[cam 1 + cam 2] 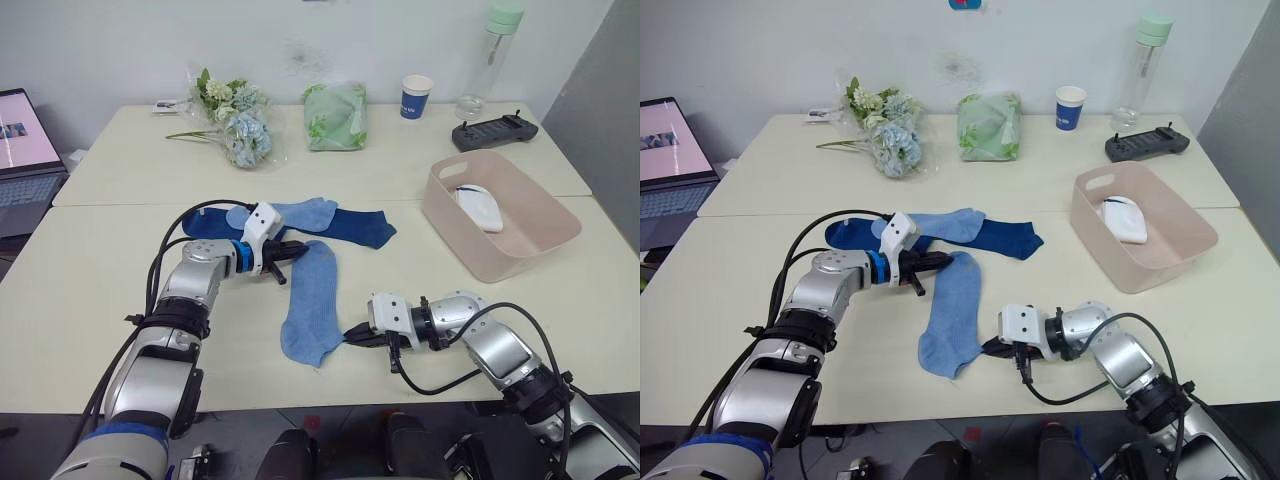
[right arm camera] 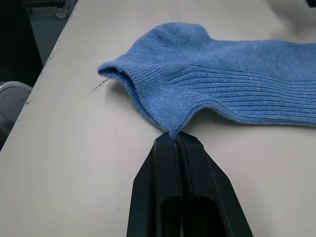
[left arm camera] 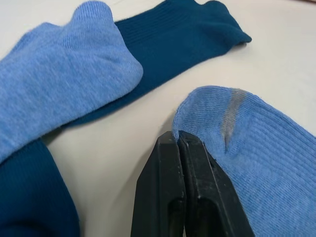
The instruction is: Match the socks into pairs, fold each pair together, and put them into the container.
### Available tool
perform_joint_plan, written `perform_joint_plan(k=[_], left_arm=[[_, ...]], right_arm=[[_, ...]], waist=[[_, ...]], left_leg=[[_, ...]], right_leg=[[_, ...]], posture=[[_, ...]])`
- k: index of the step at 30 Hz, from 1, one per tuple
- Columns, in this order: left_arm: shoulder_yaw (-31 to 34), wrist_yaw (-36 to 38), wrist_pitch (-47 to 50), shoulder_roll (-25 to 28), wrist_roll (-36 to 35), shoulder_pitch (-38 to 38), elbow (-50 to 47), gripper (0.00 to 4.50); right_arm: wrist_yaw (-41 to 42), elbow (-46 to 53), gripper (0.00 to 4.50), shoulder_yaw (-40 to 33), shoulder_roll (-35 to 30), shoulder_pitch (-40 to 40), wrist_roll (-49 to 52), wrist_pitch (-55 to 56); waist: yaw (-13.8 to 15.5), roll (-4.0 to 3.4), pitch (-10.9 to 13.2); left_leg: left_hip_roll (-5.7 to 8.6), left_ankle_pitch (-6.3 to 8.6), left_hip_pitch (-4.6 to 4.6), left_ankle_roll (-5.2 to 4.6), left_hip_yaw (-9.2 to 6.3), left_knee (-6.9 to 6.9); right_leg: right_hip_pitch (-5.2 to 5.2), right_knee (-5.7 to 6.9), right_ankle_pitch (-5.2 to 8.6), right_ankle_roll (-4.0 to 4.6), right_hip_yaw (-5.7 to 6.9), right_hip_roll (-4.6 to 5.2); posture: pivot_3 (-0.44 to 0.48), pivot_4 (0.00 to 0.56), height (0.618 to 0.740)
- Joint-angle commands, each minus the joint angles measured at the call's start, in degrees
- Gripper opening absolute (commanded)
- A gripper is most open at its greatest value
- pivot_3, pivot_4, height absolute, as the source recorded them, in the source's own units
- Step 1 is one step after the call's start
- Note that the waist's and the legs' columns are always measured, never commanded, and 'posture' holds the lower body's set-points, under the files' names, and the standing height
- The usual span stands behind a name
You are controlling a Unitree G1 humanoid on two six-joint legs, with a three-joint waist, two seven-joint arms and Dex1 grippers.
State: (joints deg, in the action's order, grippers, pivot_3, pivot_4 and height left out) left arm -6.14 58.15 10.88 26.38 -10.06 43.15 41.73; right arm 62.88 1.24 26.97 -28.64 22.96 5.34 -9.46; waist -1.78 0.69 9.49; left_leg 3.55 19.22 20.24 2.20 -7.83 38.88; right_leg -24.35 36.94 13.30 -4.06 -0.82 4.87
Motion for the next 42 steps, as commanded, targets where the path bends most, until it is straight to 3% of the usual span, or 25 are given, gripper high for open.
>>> perform_joint_plan(k=[1,5,10,16,20,25,28,30,33,35,36,38,42], left_arm=[[1.64,-0.49,1.01,0.84,-0.15,-0.8,-4.0,0.0],[4.51,-3.82,7.01,1.46,-2.46,-6.53,-14.07,0.0],[9.74,-10.94,18.16,0.77,-7.38,-17.93,-33.98,0.0],[17.55,-28.03,34.27,-7.95,-16.17,-39.33,-65.88,0.0],[17.17,-35.05,37.78,-12.02,-17.03,-46.17,-75.52,0.0],[16.23,-41.57,37.04,-16.12,-16.68,-51.94,-80.48,0.0],[15.63,-41.92,36.57,-16.53,-17.44,-53.25,-80.93,0.59],[15.57,-41.98,37.05,-16.1,-18.06,-54.01,-81.24,1.22],[16.62,-40.64,37.07,-12.84,-18.08,-54.88,-81.73,2.16],[22.44,-36.57,40.07,-7.86,-23.51,-53.61,-81.02,2.78],[25.65,-33.35,41.68,-4.54,-27.29,-52.95,-80.07,3.08],[29.0,-28.76,43.25,0.67,-31.81,-52.21,-78.17,3.08],[27.14,-24.76,40.48,7.64,-29.5,-46.98,-70.26,3.08]], right_arm=[[-0.07,0.89,0.02,-2.37,0.21,-0.16,1.47,-0.56],[1.43,0.66,0.02,-5.76,-2.01,1.1,3.23,-2.08],[4.18,-2.45,0.02,-8.44,-5.16,4.23,3.94,-2.93],[5.63,-17.83,0.02,-8.45,-4.83,13.23,0.1,3.53],[6.98,-23.86,0.02,-8.3,-3.57,16.48,-1.13,7.66],[8.06,-28.99,0.02,-8.92,-2.06,19.08,-2.0,10.26],[8.0,-30.04,0.63,-9.81,-2.0,19.42,-1.85,10.34],[7.46,-29.91,1.32,-10.76,-2.67,19.08,-1.64,10.58],[5.46,-27.94,2.38,-13.8,-3.51,17.96,0.17,7.41],[5.22,-21.81,3.07,-17.89,-5.31,14.96,4.77,-1.79],[5.77,-18.3,3.08,-19.24,-6.77,12.45,6.39,-5.06],[5.66,-13.49,3.08,-20.61,-8.49,8.34,7.85,-8.58],[2.55,-3.08,3.08,-22.74,-8.9,0.49,11.64,-17.05]], waist=[[0.02,0.0,0.0],[-0.08,0.0,0.0],[-0.06,0.0,0.0],[0.0,0.0,0.0],[0.49,0.02,0.01],[0.42,0.02,0.01],[0.34,0.02,0.01],[0.36,0.02,0.01],[0.38,0.02,0.01],[0.58,0.02,0.01],[0.77,0.02,0.01],[1.27,0.0,0.0],[1.48,-0.01,-0.01]], left_leg=[[0.0,0.0,0.01,0.0,0.0,0.0],[-0.01,0.0,0.0,0.0,0.01,0.0],[-0.1,0.0,0.0,0.0,0.0,0.0],[-0.3,0.01,-0.17,-0.01,0.07,-0.07],[-0.27,0.01,-0.23,-0.01,0.04,-0.05],[-0.21,0.01,-0.26,-0.01,0.09,-0.06],[-0.2,0.01,-0.27,-0.01,0.09,-0.07],[-0.19,0.01,-0.27,0.0,0.09,-0.07],[-0.19,0.01,-0.26,0.0,0.1,-0.07],[-0.19,0.01,-0.25,0.0,0.09,-0.08],[-0.22,0.01,-0.21,0.0,0.06,-0.08],[-0.24,0.01,-0.17,0.0,0.03,-0.09],[-0.18,0.02,-0.25,-0.03,0.09,-0.1]], right_leg=[[0.0,0.0,0.0,0.0,0.01,0.0],[-0.01,-0.01,0.0,0.0,-0.04,0.0],[-0.03,0.02,0.0,0.0,-0.07,0.0],[0.03,0.0,0.0,0.0,-0.23,0.09],[0.18,0.01,0.0,0.01,-0.15,0.1],[0.21,-0.06,0.0,0.01,-0.21,0.11],[0.21,-0.04,0.0,0.01,-0.19,0.1],[0.24,-0.03,0.0,0.02,-0.16,0.09],[0.23,-0.06,0.0,0.02,-0.18,0.09],[0.22,-0.06,0.0,0.02,-0.17,0.09],[0.21,-0.06,0.0,0.03,-0.13,0.09],[0.2,-0.07,0.02,0.05,-0.04,0.08],[0.27,-0.09,0.03,0.05,-0.15,0.14]], posture=[[0.0,0.15,0.74],[0.0,0.15,0.74],[0.0,0.15,0.74],[0.0,0.15,0.74],[0.0,0.15,0.74],[0.0,0.15,0.74],[0.0,0.15,0.74],[0.0,0.15,0.74],[0.0,0.15,0.74],[0.0,0.15,0.74],[0.0,0.15,0.74],[0.0,0.15,0.74],[0.0,0.15,0.74]])
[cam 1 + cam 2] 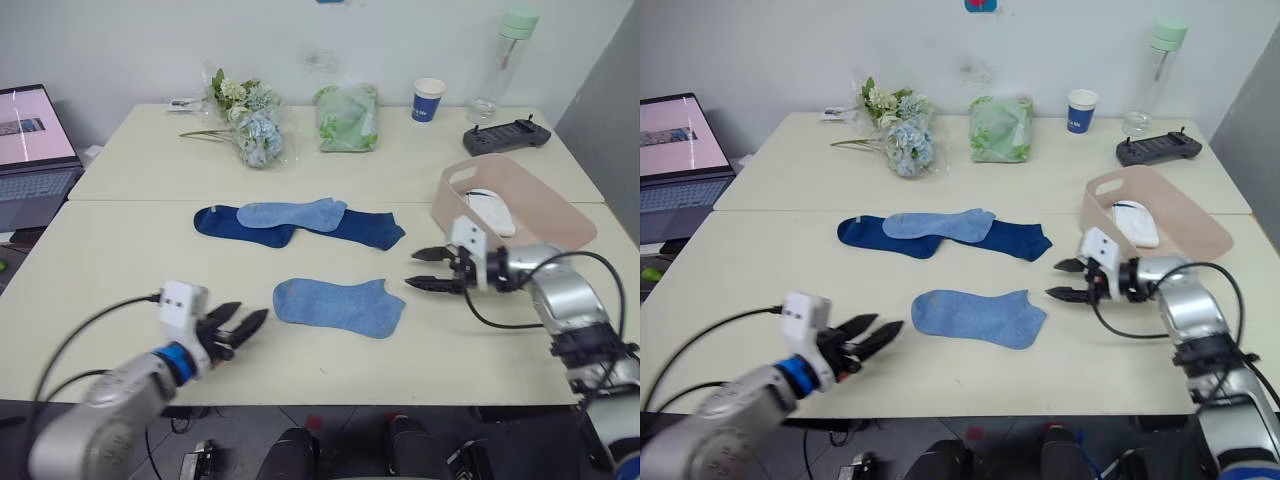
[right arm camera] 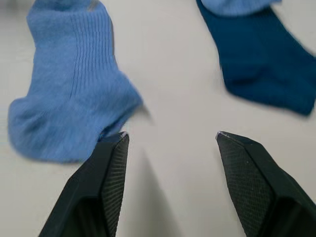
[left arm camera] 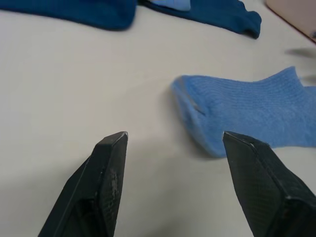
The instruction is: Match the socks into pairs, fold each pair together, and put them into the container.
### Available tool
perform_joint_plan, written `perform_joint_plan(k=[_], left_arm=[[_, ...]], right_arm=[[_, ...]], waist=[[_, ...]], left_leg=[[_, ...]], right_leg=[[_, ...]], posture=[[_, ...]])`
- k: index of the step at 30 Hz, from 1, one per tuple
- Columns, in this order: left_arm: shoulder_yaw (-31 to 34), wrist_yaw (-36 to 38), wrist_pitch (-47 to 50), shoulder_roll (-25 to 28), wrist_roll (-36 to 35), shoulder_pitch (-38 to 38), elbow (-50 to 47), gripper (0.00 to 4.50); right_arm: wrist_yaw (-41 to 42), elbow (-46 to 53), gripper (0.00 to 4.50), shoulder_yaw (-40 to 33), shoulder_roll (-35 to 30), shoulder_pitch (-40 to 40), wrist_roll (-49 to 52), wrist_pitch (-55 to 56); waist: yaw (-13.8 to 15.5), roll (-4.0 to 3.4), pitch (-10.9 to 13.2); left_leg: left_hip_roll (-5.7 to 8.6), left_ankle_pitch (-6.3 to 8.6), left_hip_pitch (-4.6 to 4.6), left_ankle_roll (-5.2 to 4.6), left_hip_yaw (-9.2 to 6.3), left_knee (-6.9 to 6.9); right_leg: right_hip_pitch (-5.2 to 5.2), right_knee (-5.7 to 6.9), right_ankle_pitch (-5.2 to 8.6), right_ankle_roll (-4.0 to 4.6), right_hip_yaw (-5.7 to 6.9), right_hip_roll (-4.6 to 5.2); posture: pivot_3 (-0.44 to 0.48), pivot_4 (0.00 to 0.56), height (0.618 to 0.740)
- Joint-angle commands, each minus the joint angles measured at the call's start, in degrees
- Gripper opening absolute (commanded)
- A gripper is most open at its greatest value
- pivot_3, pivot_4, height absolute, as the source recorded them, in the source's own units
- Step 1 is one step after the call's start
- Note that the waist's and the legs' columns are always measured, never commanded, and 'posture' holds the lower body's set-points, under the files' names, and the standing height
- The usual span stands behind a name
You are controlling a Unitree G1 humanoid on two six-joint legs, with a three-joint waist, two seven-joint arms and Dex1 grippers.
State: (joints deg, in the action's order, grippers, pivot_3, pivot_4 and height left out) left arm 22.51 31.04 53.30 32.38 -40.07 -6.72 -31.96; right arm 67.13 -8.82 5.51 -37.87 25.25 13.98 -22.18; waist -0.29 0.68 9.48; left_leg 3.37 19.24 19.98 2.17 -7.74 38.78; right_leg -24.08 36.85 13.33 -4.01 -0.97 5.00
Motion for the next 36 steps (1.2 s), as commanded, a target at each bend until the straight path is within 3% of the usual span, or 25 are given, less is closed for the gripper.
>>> perform_joint_plan(k=[1,5,9,10,13,20,30,36], left_arm=[[-2.62,2.5,-2.31,2.14,1.12,4.97,5.62,3.08],[-9.37,4.61,-5.41,1.84,4.36,12.47,14.09,3.08],[-14.72,7.15,-10.13,1.57,8.28,12.99,19.17,3.08],[-15.28,7.3,-10.5,1.14,8.28,13.0,19.24,2.9],[-15.47,7.77,-11.05,0.44,7.65,12.91,18.86,2.19],[-13.87,7.53,-10.96,0.5,7.15,11.32,17.63,0.02],[-11.12,0.73,-4.08,-4.51,-0.68,3.01,4.59,0.02],[-12.72,-3.02,-3.75,-7.02,-0.78,-0.75,1.08,0.02]], right_arm=[[-2.96,8.84,3.08,-1.39,0.84,-2.92,3.41,-5.69],[-7.8,14.46,3.08,-0.13,3.45,-6.56,3.79,-9.61],[-11.43,15.05,3.08,1.28,5.2,-7.89,2.16,-9.44],[-12.07,15.86,3.08,1.21,5.61,-8.15,2.67,-9.94],[-12.47,17.67,2.43,1.26,5.83,-8.74,3.84,-10.4],[-12.5,17.8,0.01,1.32,5.79,-8.61,4.4,-10.95],[-8.29,17.26,0.01,-1.6,0.28,-6.59,7.96,-13.34],[-5.93,14.16,0.01,-0.6,-2.44,-5.57,7.54,-12.44]], waist=[[-0.01,-0.01,0.01],[-0.19,-0.01,0.0],[-0.58,-0.02,0.0],[-0.59,-0.02,0.0],[-0.54,-0.02,0.0],[-0.64,-0.02,0.0],[-0.7,-0.01,0.0],[-0.64,-0.01,0.0]], left_leg=[[0.04,0.0,-0.01,0.0,0.01,0.0],[0.06,-0.01,-0.05,0.01,0.01,0.0],[0.05,0.0,-0.04,0.03,0.03,-0.05],[0.04,0.0,-0.01,0.03,0.01,-0.05],[-0.01,0.0,0.0,0.03,-0.01,-0.04],[0.01,0.0,-0.01,0.03,-0.01,-0.02],[-0.04,0.01,-0.01,0.01,-0.02,-0.01],[-0.02,0.01,-0.04,0.01,-0.01,-0.02]], right_leg=[[0.0,0.01,0.0,0.0,0.0,-0.01],[-0.02,0.06,-0.01,0.0,0.01,-0.09],[-0.08,0.02,-0.01,0.0,-0.03,-0.1],[-0.1,0.01,-0.01,0.0,-0.02,-0.09],[-0.1,0.03,-0.01,0.0,-0.02,-0.07],[-0.08,0.04,-0.01,-0.01,0.0,-0.07],[-0.06,0.02,-0.01,-0.02,-0.02,-0.03],[-0.01,0.03,-0.01,-0.01,0.02,-0.07]], posture=[[0.0,0.15,0.74],[0.0,0.15,0.74],[0.0,0.15,0.74],[0.0,0.15,0.74],[0.0,0.15,0.74],[0.0,0.15,0.74],[0.0,0.15,0.74],[0.0,0.15,0.74]])
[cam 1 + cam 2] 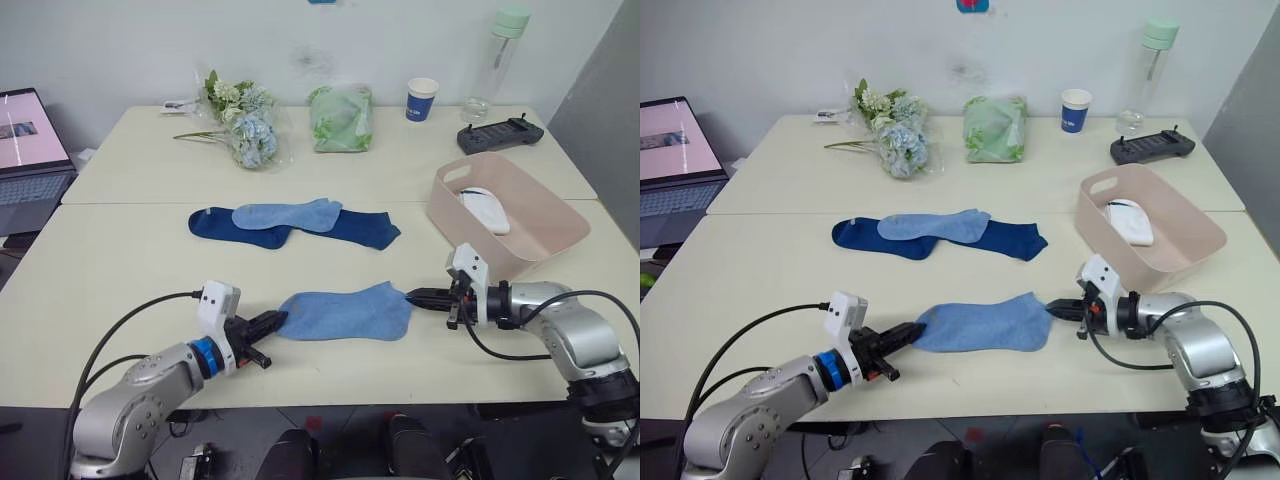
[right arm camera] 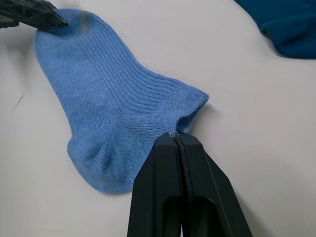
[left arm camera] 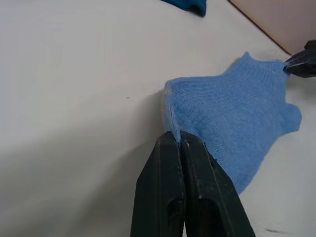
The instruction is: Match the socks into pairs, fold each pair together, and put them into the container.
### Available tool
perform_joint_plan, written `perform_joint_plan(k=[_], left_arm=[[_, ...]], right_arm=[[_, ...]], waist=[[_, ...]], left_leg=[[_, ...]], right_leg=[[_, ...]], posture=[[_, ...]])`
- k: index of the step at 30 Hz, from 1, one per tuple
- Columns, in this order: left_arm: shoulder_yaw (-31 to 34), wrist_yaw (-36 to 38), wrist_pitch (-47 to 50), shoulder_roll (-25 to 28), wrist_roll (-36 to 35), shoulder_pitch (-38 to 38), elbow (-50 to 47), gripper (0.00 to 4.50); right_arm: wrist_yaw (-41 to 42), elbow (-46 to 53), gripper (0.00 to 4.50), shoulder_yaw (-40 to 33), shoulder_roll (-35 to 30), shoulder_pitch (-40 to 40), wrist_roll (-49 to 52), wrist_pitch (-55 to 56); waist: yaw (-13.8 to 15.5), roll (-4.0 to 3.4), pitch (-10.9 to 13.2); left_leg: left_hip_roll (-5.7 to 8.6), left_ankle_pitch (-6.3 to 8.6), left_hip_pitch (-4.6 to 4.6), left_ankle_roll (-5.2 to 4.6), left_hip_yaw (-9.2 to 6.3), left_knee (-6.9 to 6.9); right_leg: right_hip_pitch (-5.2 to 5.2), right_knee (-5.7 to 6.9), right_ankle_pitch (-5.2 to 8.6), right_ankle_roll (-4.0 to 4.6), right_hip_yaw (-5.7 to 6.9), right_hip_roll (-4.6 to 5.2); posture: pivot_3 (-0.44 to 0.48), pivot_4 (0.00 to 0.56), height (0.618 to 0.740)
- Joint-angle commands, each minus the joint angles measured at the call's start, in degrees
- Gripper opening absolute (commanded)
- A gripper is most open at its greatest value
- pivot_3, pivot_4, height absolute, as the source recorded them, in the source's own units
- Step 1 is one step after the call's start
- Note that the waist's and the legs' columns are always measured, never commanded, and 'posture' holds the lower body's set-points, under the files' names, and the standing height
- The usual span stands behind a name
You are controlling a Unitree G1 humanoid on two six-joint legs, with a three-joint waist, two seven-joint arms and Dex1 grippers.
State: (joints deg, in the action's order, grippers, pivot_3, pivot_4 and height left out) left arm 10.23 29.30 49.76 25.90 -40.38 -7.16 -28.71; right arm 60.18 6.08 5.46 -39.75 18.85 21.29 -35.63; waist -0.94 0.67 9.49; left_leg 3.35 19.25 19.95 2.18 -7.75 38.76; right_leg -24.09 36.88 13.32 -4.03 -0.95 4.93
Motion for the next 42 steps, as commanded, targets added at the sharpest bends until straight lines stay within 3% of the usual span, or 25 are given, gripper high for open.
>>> perform_joint_plan(k=[1,5,9,12,18,20,22,23,25,29,32,35,42], left_arm=[[-0.92,-1.61,-0.61,-0.76,0.07,-0.58,-2.21,0.02],[-1.83,-2.94,-2.81,-1.3,2.24,-0.22,-1.06,0.02],[-1.49,-2.36,-3.76,-0.71,2.52,0.68,-0.21,0.0],[-1.03,-1.55,-3.87,-0.13,1.96,0.27,-0.5,0.61],[2.23,0.29,-5.52,3.59,2.23,2.03,0.33,2.44],[2.2,1.66,-8.25,5.34,3.7,5.05,0.97,2.44],[-1.83,5.75,-14.69,8.93,9.44,7.07,1.35,2.44],[-3.42,7.01,-16.71,8.94,10.44,8.49,1.71,2.46],[-6.47,8.89,-19.31,8.02,11.3,11.22,2.71,2.05],[-12.42,10.87,-22.22,6.65,14.8,14.01,5.35,0.95],[-19.86,9.57,-26.49,2.98,21.52,15.27,12.24,0.02],[-23.08,8.8,-30.96,1.21,26.55,14.6,17.19,0.0],[-22.06,9.95,-34.62,0.95,28.03,13.98,22.74,0.0]], right_arm=[[1.36,-1.0,0.01,-0.27,-0.71,0.85,0.23,1.03],[1.35,-0.77,0.01,0.46,-0.63,0.14,0.08,0.66],[-0.23,0.41,0.95,-0.61,-0.04,-0.55,0.55,0.3],[-1.31,1.22,1.92,-2.38,0.21,-0.49,1.64,0.11],[-3.61,6.41,4.0,-6.46,1.72,-1.38,1.65,7.2],[-4.55,8.61,4.0,-4.87,3.53,-0.74,1.19,8.27],[-6.08,9.74,4.0,-2.93,6.4,0.13,0.78,9.04],[-6.38,9.66,3.8,-1.19,7.66,0.46,-0.26,9.89],[-6.82,8.84,3.4,2.3,9.2,0.68,-3.13,12.12],[-7.49,6.5,2.08,6.97,11.17,0.2,-7.13,16.1],[-9.62,-0.53,1.02,11.39,13.0,-1.19,-13.1,22.71],[-11.61,-4.74,0.03,11.44,14.06,-1.53,-15.36,24.98],[-10.45,-7.07,0.03,8.99,11.36,-4.7,-15.22,27.17]], waist=[[0.02,0.0,0.0],[0.05,0.0,0.0],[0.12,0.0,0.0],[0.12,0.0,0.0],[0.32,-0.01,0.0],[0.43,0.0,0.0],[0.42,0.0,0.0],[0.4,-0.01,-0.01],[0.48,-0.03,-0.02],[0.56,-0.03,-0.02],[0.62,-0.02,-0.03],[0.59,0.0,-0.03],[0.62,-0.03,-0.14]], left_leg=[[0.02,0.0,0.0,0.0,0.01,0.0],[0.02,0.0,0.0,0.0,0.03,0.0],[0.02,0.0,0.0,0.0,0.02,0.0],[0.02,0.0,0.0,0.0,0.03,0.0],[0.02,0.0,0.01,0.0,0.02,0.0],[0.02,0.0,0.0,0.0,0.02,-0.01],[0.03,-0.01,0.0,0.01,0.02,0.0],[0.06,-0.01,-0.01,0.02,0.04,0.0],[0.06,-0.01,-0.01,0.02,0.06,-0.02],[0.06,-0.01,0.03,0.02,0.04,-0.02],[0.11,-0.01,0.0,0.02,0.03,-0.02],[0.18,-0.01,-0.02,0.02,0.07,-0.01],[0.11,-0.01,-0.09,0.02,0.03,-0.01]], right_leg=[[0.0,0.0,0.0,0.0,-0.01,0.0],[-0.01,-0.01,0.0,0.0,-0.03,0.0],[0.0,0.0,0.0,0.0,-0.02,0.0],[-0.01,-0.01,0.0,0.0,-0.03,0.0],[-0.02,-0.01,0.0,0.0,-0.02,-0.01],[-0.02,0.0,0.0,0.0,0.0,-0.01],[0.0,0.0,0.0,0.0,0.03,-0.03],[0.0,0.0,0.0,0.0,0.01,-0.04],[-0.01,-0.03,0.0,0.0,-0.04,-0.01],[-0.05,-0.06,0.0,0.0,-0.02,0.01],[-0.02,-0.04,0.0,0.0,0.0,-0.01],[-0.03,-0.03,0.0,0.0,-0.02,-0.04],[0.04,0.0,0.0,0.0,-0.01,-0.06]], posture=[[0.0,0.15,0.74],[0.0,0.15,0.74],[0.0,0.15,0.74],[0.0,0.15,0.74],[0.0,0.15,0.74],[0.0,0.15,0.74],[0.0,0.15,0.74],[0.0,0.15,0.74],[0.0,0.15,0.74],[0.0,0.15,0.74],[0.0,0.15,0.74],[0.0,0.15,0.74],[0.0,0.15,0.74]])
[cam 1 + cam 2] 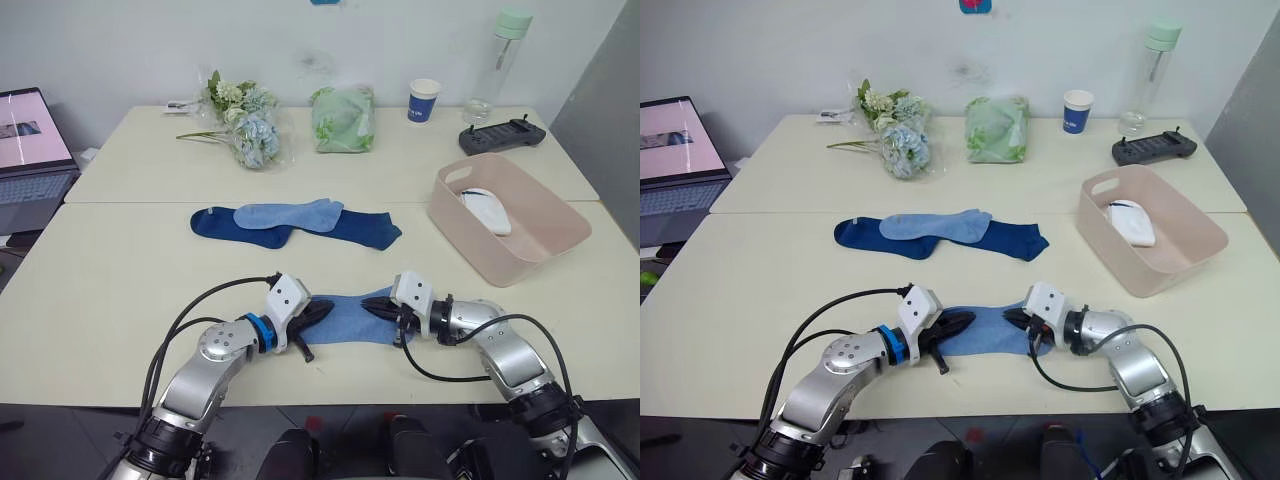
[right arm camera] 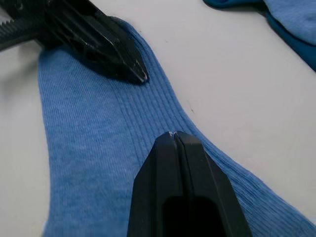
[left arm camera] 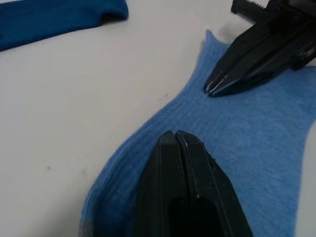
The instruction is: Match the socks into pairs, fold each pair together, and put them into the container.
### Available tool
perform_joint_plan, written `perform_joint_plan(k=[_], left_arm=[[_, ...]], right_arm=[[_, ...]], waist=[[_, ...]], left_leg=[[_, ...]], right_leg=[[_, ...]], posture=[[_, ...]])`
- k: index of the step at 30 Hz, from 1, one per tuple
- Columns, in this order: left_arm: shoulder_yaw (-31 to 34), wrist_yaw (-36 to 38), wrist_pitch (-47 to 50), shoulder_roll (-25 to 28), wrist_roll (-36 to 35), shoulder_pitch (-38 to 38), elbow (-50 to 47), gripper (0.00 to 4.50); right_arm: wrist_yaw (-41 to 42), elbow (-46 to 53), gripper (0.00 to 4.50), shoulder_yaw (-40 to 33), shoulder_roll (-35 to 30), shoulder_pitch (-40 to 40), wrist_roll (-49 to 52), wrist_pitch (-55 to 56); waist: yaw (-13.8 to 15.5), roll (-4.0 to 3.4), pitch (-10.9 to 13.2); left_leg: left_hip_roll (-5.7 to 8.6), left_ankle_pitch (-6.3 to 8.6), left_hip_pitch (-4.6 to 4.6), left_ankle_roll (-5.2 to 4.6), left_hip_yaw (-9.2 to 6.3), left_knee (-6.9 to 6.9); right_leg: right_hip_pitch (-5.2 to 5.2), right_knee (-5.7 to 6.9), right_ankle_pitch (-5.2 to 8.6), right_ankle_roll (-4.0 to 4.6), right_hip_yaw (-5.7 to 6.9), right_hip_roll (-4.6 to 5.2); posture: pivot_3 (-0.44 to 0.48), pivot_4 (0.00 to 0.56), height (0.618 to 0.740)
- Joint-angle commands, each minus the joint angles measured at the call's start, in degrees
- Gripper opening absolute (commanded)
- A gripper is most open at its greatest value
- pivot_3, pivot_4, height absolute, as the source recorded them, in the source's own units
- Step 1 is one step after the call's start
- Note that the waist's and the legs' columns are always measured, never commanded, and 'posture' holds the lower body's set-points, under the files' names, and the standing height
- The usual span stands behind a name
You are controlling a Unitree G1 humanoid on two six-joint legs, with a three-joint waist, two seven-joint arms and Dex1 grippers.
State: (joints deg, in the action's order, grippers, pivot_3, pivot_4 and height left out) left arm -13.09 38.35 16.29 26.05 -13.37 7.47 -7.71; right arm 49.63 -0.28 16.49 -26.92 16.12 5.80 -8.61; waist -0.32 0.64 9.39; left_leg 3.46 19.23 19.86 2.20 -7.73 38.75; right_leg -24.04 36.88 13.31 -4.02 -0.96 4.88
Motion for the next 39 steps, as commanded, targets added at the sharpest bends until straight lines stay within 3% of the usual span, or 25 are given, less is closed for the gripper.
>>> perform_joint_plan(k=[1,7,15,18,21,29,36,39], left_arm=[[1.61,1.13,-1.06,1.09,0.76,-0.9,1.71,0.0],[7.74,3.38,-0.04,3.7,-3.75,-2.85,-0.48,0.0],[9.87,5.34,6.16,1.99,-11.63,-0.8,-9.4,0.0],[7.91,7.59,6.77,4.83,-10.4,-2.43,-11.95,0.0],[4.63,9.64,3.76,8.77,-4.83,-4.27,-10.63,0.0],[5.8,9.58,0.99,10.67,-1.81,-7.98,-6.28,0.0],[8.28,10.82,2.24,10.7,-4.09,-7.58,-5.38,0.0],[10.88,10.44,4.44,10.4,-6.86,-6.95,-7.61,0.0]], right_arm=[[0.15,-0.56,0.03,-2.66,-1.76,-2.37,0.65,-0.08],[3.63,2.35,0.03,-8.03,-6.98,-4.87,4.58,0.09],[7.61,13.74,0.03,-7.02,-5.0,-2.56,12.31,-4.33],[7.1,13.2,0.03,-4.62,-4.27,-3.56,10.61,-4.46],[6.42,11.6,0.03,-2.59,-4.45,-4.6,7.92,-3.29],[7.74,5.98,0.03,-1.88,-10.58,-8.08,0.8,4.26],[9.31,2.79,0.03,-8.5,-13.9,-9.41,5.17,7.29],[9.34,7.88,0.03,-13.55,-14.39,-9.71,12.58,0.85]], waist=[[-0.01,-0.02,-0.07],[-0.04,-0.04,-0.1],[-0.12,-0.03,-0.07],[-0.12,-0.03,-0.07],[-0.1,-0.05,-0.06],[0.01,-0.04,-0.08],[0.02,-0.02,-0.1],[0.03,-0.02,-0.09]], left_leg=[[0.0,0.0,0.0,0.0,0.0,0.0],[-0.04,0.01,-0.02,-0.01,0.0,-0.01],[-0.12,0.01,0.06,-0.02,-0.03,0.0],[-0.12,0.01,0.04,-0.02,-0.03,-0.01],[-0.04,0.01,0.04,-0.02,-0.01,-0.02],[-0.03,0.01,0.01,-0.03,0.01,-0.02],[-0.05,0.02,-0.02,-0.05,0.01,0.0],[-0.06,0.02,0.0,-0.05,-0.01,-0.01]], right_leg=[[0.0,0.0,0.0,0.0,0.0,0.0],[0.0,0.0,0.0,-0.01,-0.01,-0.01],[-0.05,0.0,0.0,-0.01,0.0,0.0],[-0.03,-0.01,0.0,-0.01,0.0,0.0],[-0.03,-0.01,0.01,-0.01,0.0,-0.01],[0.0,-0.03,0.01,-0.01,0.0,-0.01],[0.06,-0.03,0.01,-0.01,0.0,0.0],[0.04,-0.01,0.01,-0.01,0.01,0.0]], posture=[[0.0,0.15,0.74],[0.0,0.15,0.74],[0.0,0.15,0.74],[0.0,0.15,0.74],[0.0,0.15,0.74],[0.0,0.15,0.74],[0.0,0.15,0.74],[0.0,0.15,0.74]])
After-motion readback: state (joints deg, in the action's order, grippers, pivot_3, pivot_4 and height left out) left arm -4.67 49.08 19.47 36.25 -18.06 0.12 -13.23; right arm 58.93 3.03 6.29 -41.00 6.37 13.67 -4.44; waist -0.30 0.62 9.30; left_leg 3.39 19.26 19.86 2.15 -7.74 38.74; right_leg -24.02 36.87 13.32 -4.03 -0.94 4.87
